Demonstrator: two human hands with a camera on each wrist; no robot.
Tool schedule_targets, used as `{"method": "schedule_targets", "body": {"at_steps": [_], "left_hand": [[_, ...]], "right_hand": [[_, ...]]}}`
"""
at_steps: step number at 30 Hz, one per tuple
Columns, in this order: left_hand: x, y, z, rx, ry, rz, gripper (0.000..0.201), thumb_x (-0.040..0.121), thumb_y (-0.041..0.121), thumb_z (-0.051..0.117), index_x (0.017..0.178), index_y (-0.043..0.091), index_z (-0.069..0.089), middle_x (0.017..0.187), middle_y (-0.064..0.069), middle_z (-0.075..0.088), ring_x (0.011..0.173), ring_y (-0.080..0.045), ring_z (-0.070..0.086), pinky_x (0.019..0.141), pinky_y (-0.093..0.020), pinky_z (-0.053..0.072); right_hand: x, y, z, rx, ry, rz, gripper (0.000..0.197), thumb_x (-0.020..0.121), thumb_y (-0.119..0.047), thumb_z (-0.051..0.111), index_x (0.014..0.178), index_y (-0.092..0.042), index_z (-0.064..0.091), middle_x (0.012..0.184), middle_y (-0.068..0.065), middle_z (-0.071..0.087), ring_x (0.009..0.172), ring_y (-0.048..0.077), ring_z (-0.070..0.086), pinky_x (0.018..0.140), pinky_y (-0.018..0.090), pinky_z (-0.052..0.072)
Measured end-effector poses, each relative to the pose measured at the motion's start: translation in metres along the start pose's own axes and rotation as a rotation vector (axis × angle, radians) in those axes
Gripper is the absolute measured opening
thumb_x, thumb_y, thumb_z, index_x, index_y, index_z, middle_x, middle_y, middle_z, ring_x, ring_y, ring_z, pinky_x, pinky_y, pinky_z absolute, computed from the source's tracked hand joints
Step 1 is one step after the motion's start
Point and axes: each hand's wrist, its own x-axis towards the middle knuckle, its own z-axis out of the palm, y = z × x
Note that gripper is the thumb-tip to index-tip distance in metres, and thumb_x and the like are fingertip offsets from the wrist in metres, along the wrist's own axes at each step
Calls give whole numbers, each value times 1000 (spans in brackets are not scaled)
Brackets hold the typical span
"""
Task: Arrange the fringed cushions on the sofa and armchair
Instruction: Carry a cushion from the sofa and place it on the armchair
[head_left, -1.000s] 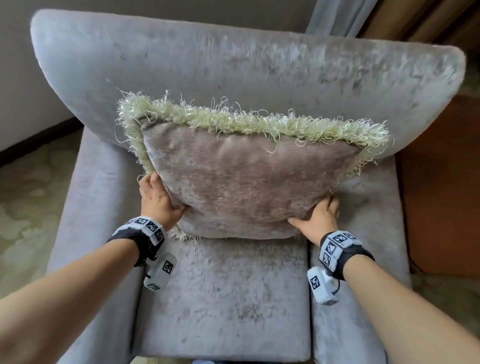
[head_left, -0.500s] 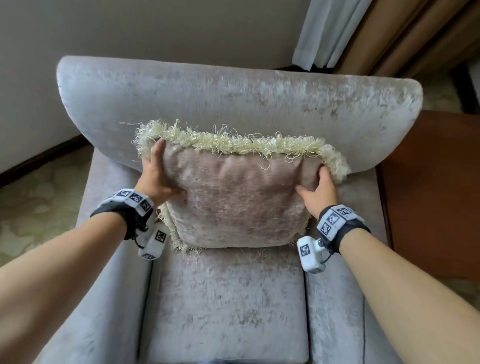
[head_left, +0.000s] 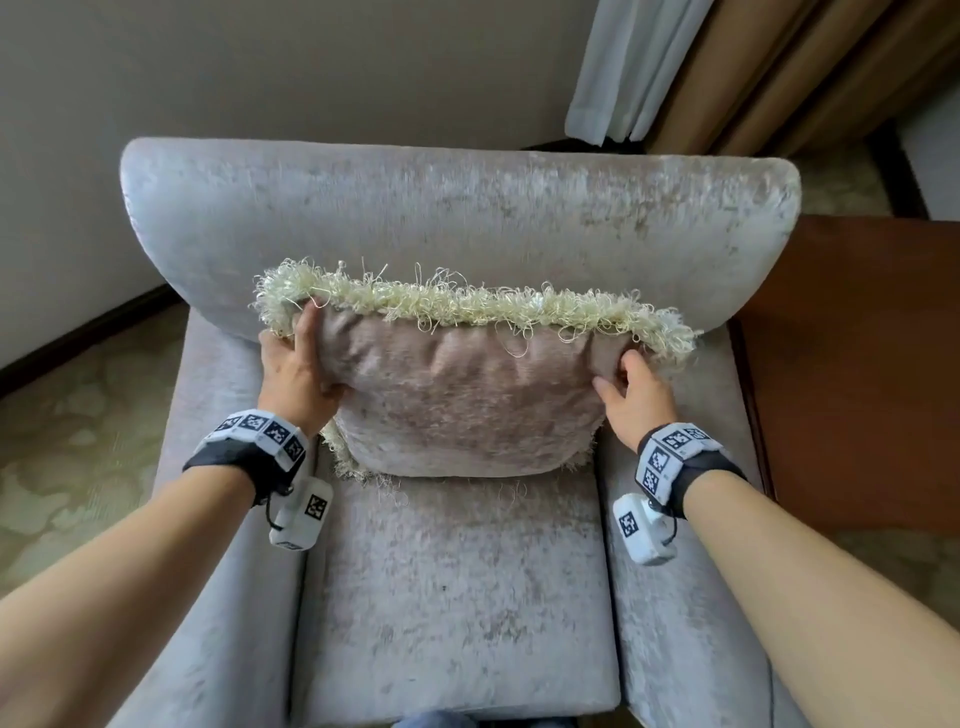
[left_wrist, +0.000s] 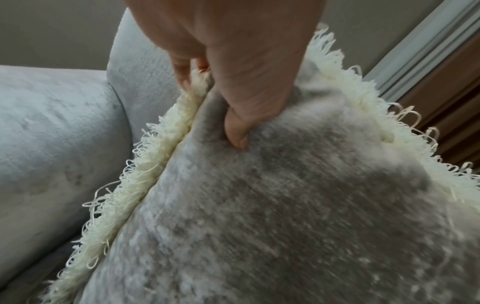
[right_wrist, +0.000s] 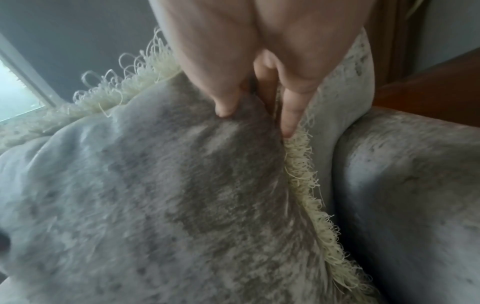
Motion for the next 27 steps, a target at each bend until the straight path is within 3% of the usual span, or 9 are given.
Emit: {"method": "schedule_targets", "body": {"at_steps": [2,4,6,8,12,15,19,23,27], "left_hand": [[2,5,-4,109,-8,-23,126,62,7,85,147,45,1,135,-26,25,120,-50,35,104,-61,39],[2,13,-12,239,4,-34,125,58,17,87,149,40,3,143,-28,20,126,-50,30,106,-59,35],[-3,28,-22,312,16,-30,118,59,17,79,150,35,6,147,-24,17,130,-47,26,109,-56,32],[-14,47,-30,350,10,4,114,61,17,73,151,34,5,150,-18,15,135,-42,22,112,-51,28],[-37,89,-41,396,-79,81,96,67,26,73,150,30,24,148,-14,21,135,-39,27,111,-53,30],[-58,128,-49,403,-179,169,77,77,34,69,146,29,33,143,-14,32,129,-37,33,103,-53,40],[-98,199,-52,358,-219,362,58,86,35,61,141,28,41,137,-10,45,125,-33,39,98,-49,44],[-151,284,-44,365,-208,581,54,88,38,56,140,29,43,133,-8,48,121,-30,41,99,-45,42],[-227,373,-27,313,-220,739,52,87,38,56,137,26,47,130,-9,48,119,-34,41,96,-50,43]], "right_hand": [[1,0,-1,-68,-91,63,44,94,-32,61,126,-8,43,104,19,62,95,35,58,74,35,42],[-2,2,-3,-103,-137,85,66,92,-37,64,142,-9,32,132,20,53,120,40,51,94,42,44],[-11,5,-9,-117,-126,70,80,89,-36,68,150,-11,22,153,16,34,137,40,35,110,46,33],[-24,6,-21,-126,-123,45,85,89,-35,68,154,-17,16,161,10,21,145,36,23,116,45,22],[-50,14,-58,-175,-142,-4,75,92,-37,62,154,-23,22,161,7,24,149,27,18,118,42,12],[-79,18,-93,-91,-92,25,68,93,-35,61,152,-25,29,155,7,36,141,30,34,115,41,27],[-134,35,-147,-34,8,22,58,95,-28,60,148,-22,39,147,9,46,131,29,47,106,31,32],[-199,77,-207,-30,136,48,52,94,-34,59,143,-29,43,141,6,52,127,29,50,104,40,42],[-279,137,-266,-46,267,83,48,94,-36,58,140,-31,45,137,2,55,123,25,53,99,43,48]]}}
